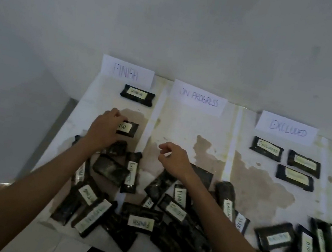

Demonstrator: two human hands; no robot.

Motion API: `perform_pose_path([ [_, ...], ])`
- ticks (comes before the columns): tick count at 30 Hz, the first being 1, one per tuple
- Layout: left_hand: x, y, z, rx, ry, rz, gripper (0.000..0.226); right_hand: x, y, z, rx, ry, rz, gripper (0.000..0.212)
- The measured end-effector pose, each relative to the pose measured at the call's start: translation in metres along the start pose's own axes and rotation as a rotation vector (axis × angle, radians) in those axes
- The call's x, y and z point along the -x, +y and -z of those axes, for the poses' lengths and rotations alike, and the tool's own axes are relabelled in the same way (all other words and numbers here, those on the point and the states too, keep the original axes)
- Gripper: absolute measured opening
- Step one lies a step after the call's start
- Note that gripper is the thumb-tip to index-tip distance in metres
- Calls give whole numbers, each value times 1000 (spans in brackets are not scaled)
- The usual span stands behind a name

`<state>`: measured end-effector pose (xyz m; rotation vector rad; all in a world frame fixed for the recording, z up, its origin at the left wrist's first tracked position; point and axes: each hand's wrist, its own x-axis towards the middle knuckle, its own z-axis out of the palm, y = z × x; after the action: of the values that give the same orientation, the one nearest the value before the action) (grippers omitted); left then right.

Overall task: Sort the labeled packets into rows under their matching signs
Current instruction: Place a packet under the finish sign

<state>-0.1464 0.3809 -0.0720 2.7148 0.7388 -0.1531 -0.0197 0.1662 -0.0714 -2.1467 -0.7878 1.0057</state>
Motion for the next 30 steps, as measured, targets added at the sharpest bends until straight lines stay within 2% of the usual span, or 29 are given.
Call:
perform_pose_path([
  [9, -80, -97, 10, -186, 52, 6, 54, -66, -35, -60, 156, -50, 95, 37],
  [15, -134, -139, 2, -168, 54, 10, 52, -104, -44, -82, 242, -3, 257, 35],
  [22, -164, -155, 2, -96, 81, -62, 55, -110, -50, -100, 217, 4, 451, 34],
  [24, -163, -154, 1, -83, 79, -61, 56, -109, -50, -107, 311, -29, 509, 40],
  [27, -156, -154, 0, -16, 67, -51, 61, -109, -55, -118, 533, -193, 522, 63],
  [30, -136, -150, 0, 100, 105, -17, 64, -106, -66, -125, 743, -287, 543, 67],
])
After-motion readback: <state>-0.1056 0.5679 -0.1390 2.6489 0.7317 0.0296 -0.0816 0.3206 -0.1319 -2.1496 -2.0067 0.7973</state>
